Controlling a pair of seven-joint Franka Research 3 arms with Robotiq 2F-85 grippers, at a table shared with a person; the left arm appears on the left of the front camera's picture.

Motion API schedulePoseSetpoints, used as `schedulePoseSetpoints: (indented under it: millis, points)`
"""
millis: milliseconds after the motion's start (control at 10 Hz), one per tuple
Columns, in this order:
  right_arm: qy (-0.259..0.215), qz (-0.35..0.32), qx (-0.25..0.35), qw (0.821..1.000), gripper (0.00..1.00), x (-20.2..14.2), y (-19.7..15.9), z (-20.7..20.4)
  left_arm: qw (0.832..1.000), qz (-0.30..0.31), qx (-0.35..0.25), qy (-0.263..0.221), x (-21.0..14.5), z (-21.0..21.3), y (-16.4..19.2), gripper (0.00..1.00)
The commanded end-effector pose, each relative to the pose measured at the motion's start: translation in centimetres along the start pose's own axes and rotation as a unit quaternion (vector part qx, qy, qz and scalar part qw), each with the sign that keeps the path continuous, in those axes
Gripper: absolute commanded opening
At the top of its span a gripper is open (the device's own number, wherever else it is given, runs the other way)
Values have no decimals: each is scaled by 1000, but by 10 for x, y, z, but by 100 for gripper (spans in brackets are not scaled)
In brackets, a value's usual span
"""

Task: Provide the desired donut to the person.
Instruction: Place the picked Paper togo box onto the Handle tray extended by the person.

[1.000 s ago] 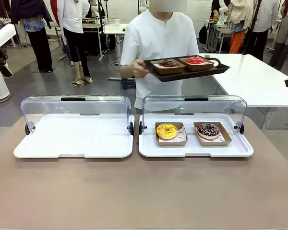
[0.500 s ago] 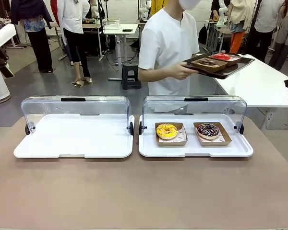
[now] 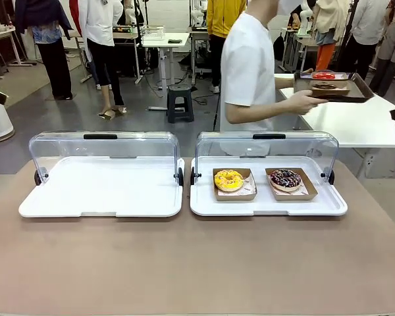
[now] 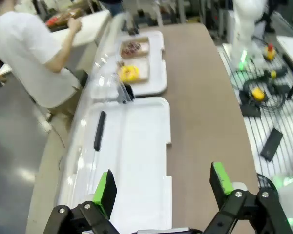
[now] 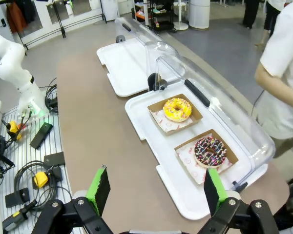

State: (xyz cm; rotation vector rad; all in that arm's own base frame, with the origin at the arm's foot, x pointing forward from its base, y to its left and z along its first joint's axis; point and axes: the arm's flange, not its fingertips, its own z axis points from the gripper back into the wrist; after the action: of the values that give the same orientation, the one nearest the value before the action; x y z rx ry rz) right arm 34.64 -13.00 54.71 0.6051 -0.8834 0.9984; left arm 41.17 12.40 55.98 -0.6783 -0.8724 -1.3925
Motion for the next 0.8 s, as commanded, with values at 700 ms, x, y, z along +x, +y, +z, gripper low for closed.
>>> schedulePoseSetpoints:
  millis: [700]
  points:
    - [-12, 5, 2, 1000, 100, 1, -1, -3, 994, 87, 64, -6, -102, 17, -62, 100]
